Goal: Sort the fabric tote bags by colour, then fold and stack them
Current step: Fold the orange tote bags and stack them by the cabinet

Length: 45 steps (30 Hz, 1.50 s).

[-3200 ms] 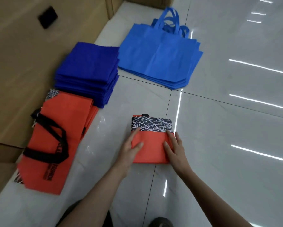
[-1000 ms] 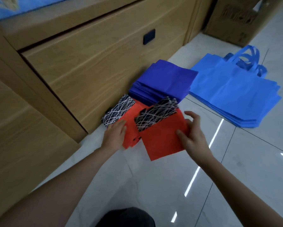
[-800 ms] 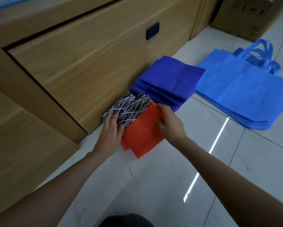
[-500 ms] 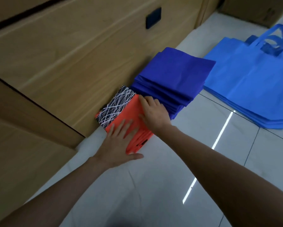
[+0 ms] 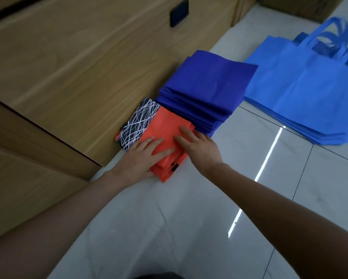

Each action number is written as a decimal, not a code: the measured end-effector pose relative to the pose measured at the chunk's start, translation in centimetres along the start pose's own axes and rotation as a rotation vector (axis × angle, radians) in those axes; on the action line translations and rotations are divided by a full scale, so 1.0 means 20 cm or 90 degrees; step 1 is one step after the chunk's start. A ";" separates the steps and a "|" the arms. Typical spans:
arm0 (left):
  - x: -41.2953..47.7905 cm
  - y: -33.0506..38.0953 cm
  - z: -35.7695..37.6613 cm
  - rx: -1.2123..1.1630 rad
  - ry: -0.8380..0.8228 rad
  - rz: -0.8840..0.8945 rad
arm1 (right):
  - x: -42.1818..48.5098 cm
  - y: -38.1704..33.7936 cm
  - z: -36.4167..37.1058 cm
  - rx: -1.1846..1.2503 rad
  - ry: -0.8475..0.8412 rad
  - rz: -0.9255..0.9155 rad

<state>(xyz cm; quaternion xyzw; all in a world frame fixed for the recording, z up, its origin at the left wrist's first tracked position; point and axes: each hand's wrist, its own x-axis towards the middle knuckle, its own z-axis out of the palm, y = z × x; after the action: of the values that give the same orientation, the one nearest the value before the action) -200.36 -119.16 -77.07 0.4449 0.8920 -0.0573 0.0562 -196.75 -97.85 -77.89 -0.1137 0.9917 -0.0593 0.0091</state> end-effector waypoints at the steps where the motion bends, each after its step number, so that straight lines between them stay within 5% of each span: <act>1: 0.03 0.02 -0.02 -0.014 0.007 -0.017 | 0.02 -0.01 -0.01 0.022 -0.014 0.023; 4: 0.07 0.04 -0.02 -0.049 0.038 -0.059 | 0.00 -0.11 -0.02 0.219 0.056 0.160; 7: 0.08 0.01 0.00 -0.079 0.004 -0.080 | -0.12 -0.26 0.04 0.582 0.196 0.467; 9: 0.07 0.00 0.01 -0.068 -0.054 -0.080 | -0.20 -0.32 0.05 0.747 0.139 0.638; 14: 0.04 0.00 0.00 0.062 -0.047 -0.052 | -0.14 -0.33 -0.03 1.116 0.049 0.520; 20: 0.07 0.01 -0.01 0.135 0.035 -0.060 | -0.15 -0.29 -0.05 1.142 0.031 0.422; 23: 0.07 0.02 0.02 0.107 0.025 -0.069 | -0.18 -0.25 -0.07 1.055 0.061 0.520; 27: 0.05 0.01 -0.03 0.021 -0.012 -0.081 | -0.13 -0.13 -0.09 0.944 0.361 0.752; 30: 0.06 0.02 -0.12 -0.053 -0.034 -0.123 | -0.02 0.15 -0.20 0.979 0.491 0.744; 35: 0.12 0.07 -0.13 -0.164 -0.011 -0.162 | 0.16 0.35 -0.27 1.042 0.254 0.608; 39: 0.18 0.11 -0.12 -0.167 0.096 -0.238 | 0.26 0.24 -0.17 0.977 0.201 0.563; 45: 0.21 0.12 -0.13 -0.130 0.092 -0.261 | 0.32 0.22 -0.18 0.889 0.114 0.546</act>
<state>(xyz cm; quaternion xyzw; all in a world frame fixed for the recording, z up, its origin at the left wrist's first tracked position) -201.07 -114.08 -75.29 0.2495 0.9665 0.0550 0.0241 -204.04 -94.54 -74.80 0.3120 0.6807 -0.6625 0.0203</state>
